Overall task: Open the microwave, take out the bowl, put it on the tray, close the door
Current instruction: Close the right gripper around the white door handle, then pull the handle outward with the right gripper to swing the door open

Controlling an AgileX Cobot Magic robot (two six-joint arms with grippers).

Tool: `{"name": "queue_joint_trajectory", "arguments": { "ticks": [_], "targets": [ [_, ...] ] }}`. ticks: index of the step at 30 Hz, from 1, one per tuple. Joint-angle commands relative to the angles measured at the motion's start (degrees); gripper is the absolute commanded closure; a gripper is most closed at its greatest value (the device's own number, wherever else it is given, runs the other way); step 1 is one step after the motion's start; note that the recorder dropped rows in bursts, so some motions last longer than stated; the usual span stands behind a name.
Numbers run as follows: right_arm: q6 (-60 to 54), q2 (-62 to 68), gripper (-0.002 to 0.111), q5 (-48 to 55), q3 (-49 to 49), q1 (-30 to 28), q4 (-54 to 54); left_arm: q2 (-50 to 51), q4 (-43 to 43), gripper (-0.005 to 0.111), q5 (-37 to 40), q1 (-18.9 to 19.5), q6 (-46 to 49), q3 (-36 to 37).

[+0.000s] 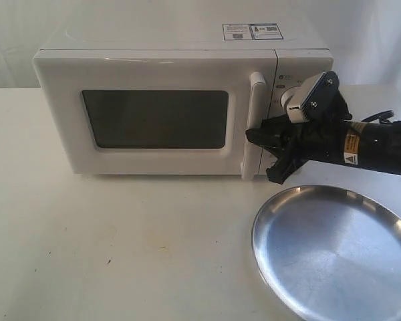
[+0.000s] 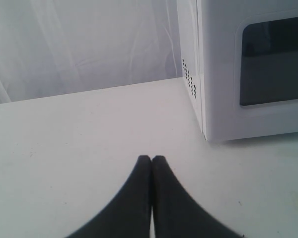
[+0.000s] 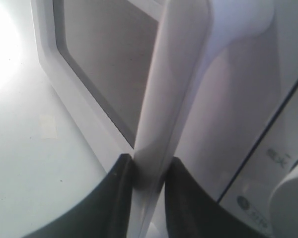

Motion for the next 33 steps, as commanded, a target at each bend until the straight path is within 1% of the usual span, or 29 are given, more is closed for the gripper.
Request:
{"name": "queue_joint_trajectory", "arguments": {
  "ticks": [1,14,24,31,33],
  "targets": [
    [-1.9,-0.7,0.108,-18.8,1.6,3.3,-13.8,-0.1,-0.5,0.107,-0.2,-0.2,0.0,-0.2],
    [-3.2,-5.5,0.108,-18.8,8.5,3.3,-15.7,-0.1,-0.5,0.107,-0.2,-0.2,0.0,-0.2],
    [-1.3,-7.1,0.108,-18.8,8.7,3.2,-15.5,-0.1,-0.5,0.107,-0.2,-0.2,0.0,-0.2],
    [-1.3,-7.4,0.108,-18.8,8.7,3.2,-11.2,-0.1,-0.5,0.107,-0.2,-0.2,0.0,-0.2],
    [-0.8,-7.4,0.103,-18.8,8.7,3.2,-9.4,-0.1,-0.5,0.107,-0.2,-0.2,0.0,-0.2]
  ]
}}
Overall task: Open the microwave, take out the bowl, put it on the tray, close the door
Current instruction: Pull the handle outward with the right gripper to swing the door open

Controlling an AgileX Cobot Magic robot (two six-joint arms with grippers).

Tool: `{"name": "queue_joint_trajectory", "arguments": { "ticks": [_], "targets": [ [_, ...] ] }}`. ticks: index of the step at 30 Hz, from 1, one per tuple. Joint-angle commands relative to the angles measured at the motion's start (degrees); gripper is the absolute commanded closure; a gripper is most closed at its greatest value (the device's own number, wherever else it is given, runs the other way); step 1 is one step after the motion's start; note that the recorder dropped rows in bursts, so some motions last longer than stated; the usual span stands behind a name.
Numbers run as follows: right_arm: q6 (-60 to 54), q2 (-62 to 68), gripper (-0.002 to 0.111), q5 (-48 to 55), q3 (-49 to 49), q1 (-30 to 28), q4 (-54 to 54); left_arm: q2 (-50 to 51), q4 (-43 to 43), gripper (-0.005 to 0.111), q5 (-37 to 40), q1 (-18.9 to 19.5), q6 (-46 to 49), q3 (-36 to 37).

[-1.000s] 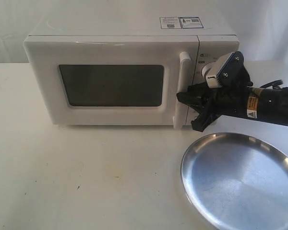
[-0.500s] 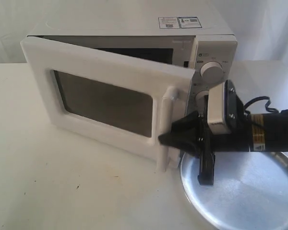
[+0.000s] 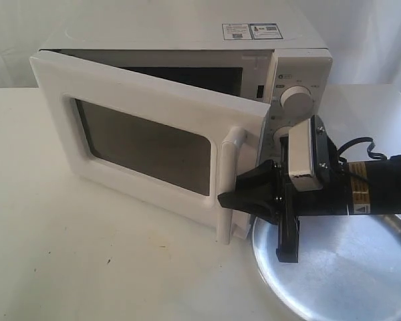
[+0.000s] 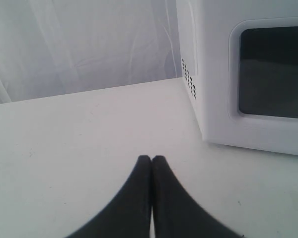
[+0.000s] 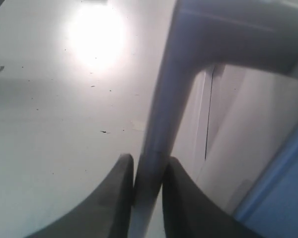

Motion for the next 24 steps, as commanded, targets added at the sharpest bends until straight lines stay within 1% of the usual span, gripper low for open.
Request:
{"name": "queue_joint_trajectory", "arguments": {
  "ticks": [1,3,6,7,9,15,19,24],
  "targets": [
    [-0.3,-1.1,0.099,-5.7,-0.6,0.4,6.1,-0.1,-0.5,0.107,-0.2,-0.2,0.0,-0.2],
    [0.5,-1.1,0.082,-5.7,-0.6,0.4,6.1,-0.1,-0.5,0.107,-0.2,-0.2,0.0,-0.2],
    [4.9,-1.1,0.051,-5.7,-0.6,0.4,6.0,-0.1,-0.5,0.107,-0.2,-0.2,0.0,-0.2],
    [6.1,-1.1,0.045,-5.7,-0.6,0.4,5.9,-0.1,-0.5,0.107,-0.2,-0.2,0.0,-0.2],
    [7.3,-1.4,0.044,-5.7,-0.6,0.4,4.8,-0.1,-0.5,0.107,-0.2,-0.2,0.0,-0.2],
    [8.4,-3.5,0.048,-5.7,1.3,0.4,3.2,-0.1,-0.5,0.107,-0.2,-0.2,0.0,-0.2],
    [8.4,-7.2,0.051,-5.7,4.4,0.4,3.2,-0.1,-0.5,0.107,-0.2,-0.2,0.0,-0.2],
    [8.4,-13.3,0.051,-3.9,8.5,-0.4,3.4,-0.1,-0.5,0.107,-0.2,-0.2,0.0,-0.2]
  ]
}}
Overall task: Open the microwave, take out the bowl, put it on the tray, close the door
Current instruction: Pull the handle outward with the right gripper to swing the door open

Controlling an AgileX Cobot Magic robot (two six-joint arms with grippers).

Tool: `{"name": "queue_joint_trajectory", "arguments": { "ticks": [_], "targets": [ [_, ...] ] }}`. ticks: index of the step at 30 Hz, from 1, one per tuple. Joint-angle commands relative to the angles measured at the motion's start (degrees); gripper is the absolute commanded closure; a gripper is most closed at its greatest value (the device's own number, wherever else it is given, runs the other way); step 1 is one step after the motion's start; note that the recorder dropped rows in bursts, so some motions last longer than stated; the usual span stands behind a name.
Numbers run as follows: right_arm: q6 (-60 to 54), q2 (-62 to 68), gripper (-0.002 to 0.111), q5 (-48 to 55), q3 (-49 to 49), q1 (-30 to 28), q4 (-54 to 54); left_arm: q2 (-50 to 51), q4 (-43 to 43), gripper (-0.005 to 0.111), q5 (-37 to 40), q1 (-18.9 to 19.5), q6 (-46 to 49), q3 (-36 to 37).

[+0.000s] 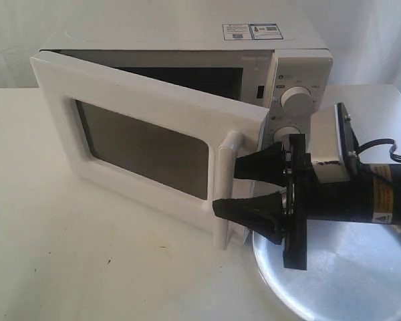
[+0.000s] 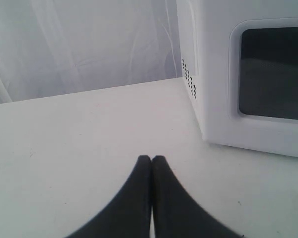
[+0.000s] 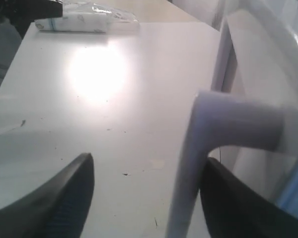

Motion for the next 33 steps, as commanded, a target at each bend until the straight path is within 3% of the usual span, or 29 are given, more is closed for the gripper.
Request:
{"name": "queue_joint_trajectory", "arguments": {
  "ticks": [1,6,9,11,12,17,19,22,33],
  "targets": [
    [0.3,-6.0,0.051,-0.5,4.1,-0.8,-0.2,-0.1,-0.5,0.107,-0.2,-0.2,0.0,-0.2],
    [1.1,-11.9,0.051,0.0,8.1,-0.8,2.4,-0.1,-0.5,0.107,-0.2,-0.2,0.0,-0.2],
    [2.0,-16.2,0.062,3.2,10.4,-0.8,4.9,-0.1,-0.5,0.107,-0.2,-0.2,0.0,-0.2],
    [2.1,-19.9,0.086,7.7,11.9,-0.8,4.8,-0.1,-0.5,0.107,-0.2,-0.2,0.0,-0.2],
    [2.1,-21.8,0.108,10.6,13.0,-0.8,4.8,-0.1,-0.5,0.107,-0.2,-0.2,0.0,-0.2],
    [5.8,-26.4,0.108,23.1,13.9,-0.8,9.9,-0.1,-0.5,0.107,-0.2,-0.2,0.0,-0.2],
    [-0.2,-27.2,0.108,30.1,13.9,-0.8,25.6,-0.1,-0.5,0.107,-0.2,-0.2,0.0,-0.2],
    [-8.8,-24.2,0.108,22.3,13.7,-0.8,32.3,-0.1,-0.5,0.107,-0.2,-0.2,0.0,-0.2],
    [-9.8,-5.2,0.108,4.6,6.8,-0.6,26.5,-0.1,-0.5,0.107,-0.2,-0.2,0.0,-0.2]
  ]
}}
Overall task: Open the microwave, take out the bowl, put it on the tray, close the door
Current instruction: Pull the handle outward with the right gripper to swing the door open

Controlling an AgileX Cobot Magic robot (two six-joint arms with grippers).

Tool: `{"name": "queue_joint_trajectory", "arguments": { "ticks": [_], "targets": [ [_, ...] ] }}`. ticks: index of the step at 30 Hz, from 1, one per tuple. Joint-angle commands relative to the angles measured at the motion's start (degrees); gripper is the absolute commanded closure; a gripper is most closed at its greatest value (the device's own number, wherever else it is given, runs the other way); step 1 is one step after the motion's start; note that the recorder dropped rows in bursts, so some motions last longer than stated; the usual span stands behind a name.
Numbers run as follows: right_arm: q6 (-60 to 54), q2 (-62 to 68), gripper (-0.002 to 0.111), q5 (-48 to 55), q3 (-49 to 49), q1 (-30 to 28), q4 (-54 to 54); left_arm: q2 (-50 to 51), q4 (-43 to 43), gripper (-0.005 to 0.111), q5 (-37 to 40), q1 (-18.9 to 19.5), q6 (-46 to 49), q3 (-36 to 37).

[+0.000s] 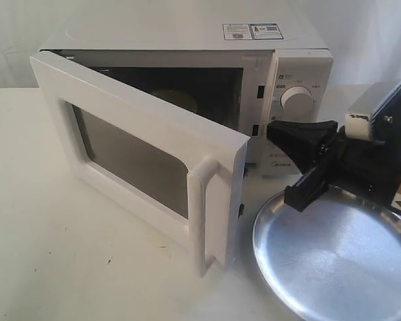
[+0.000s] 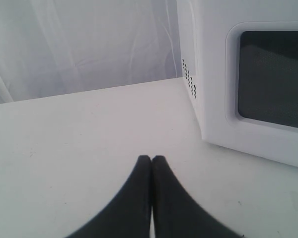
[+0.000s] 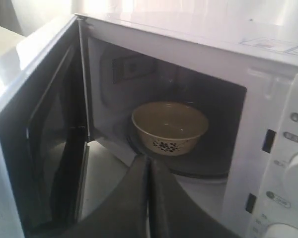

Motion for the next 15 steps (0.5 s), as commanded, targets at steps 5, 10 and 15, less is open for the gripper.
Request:
{"name": "queue_joint_trajectory", "arguments": {
  "ticks": [5,10,15],
  "targets": [
    [-0.5,8.0,0.108,-14.2,-1.5,0.0,-14.4,-0.1,-0.5,0.107,-0.2,-0.2,0.0,-0.2],
    [0.8,7.8,0.108,-14.2,-2.1,3.3,-18.8,-0.1,-0.5,0.107,-0.2,-0.2,0.0,-0.2],
    [0.3,7.8,0.108,-14.2,-2.9,7.3,-18.8,-0.1,-0.5,0.107,-0.2,-0.2,0.0,-0.2]
  ]
}}
